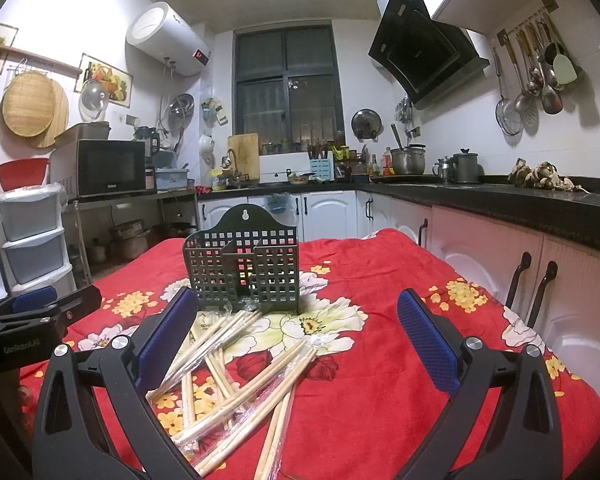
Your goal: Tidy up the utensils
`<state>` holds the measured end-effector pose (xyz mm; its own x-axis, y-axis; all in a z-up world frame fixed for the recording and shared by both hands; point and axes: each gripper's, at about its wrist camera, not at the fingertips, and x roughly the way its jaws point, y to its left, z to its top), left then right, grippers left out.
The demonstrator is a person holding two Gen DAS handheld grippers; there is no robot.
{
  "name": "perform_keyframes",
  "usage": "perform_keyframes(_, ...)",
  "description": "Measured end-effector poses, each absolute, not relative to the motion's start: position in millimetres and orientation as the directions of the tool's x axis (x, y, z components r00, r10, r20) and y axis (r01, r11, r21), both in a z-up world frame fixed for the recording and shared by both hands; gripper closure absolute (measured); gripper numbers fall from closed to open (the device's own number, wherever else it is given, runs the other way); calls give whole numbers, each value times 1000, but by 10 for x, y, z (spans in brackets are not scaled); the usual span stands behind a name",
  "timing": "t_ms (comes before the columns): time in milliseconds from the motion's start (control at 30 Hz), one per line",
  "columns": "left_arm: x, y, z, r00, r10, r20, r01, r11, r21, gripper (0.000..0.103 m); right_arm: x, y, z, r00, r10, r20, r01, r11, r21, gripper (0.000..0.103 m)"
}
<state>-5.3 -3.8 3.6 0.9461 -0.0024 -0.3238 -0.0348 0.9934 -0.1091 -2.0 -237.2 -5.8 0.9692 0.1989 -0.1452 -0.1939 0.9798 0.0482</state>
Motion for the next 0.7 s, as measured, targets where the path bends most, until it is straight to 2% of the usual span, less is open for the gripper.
perform_keyframes(700,57,37,-94,944,-3,-330,-35,993,-112,10,-2,-2376,-34,959,236,-159,-231,972,53,6)
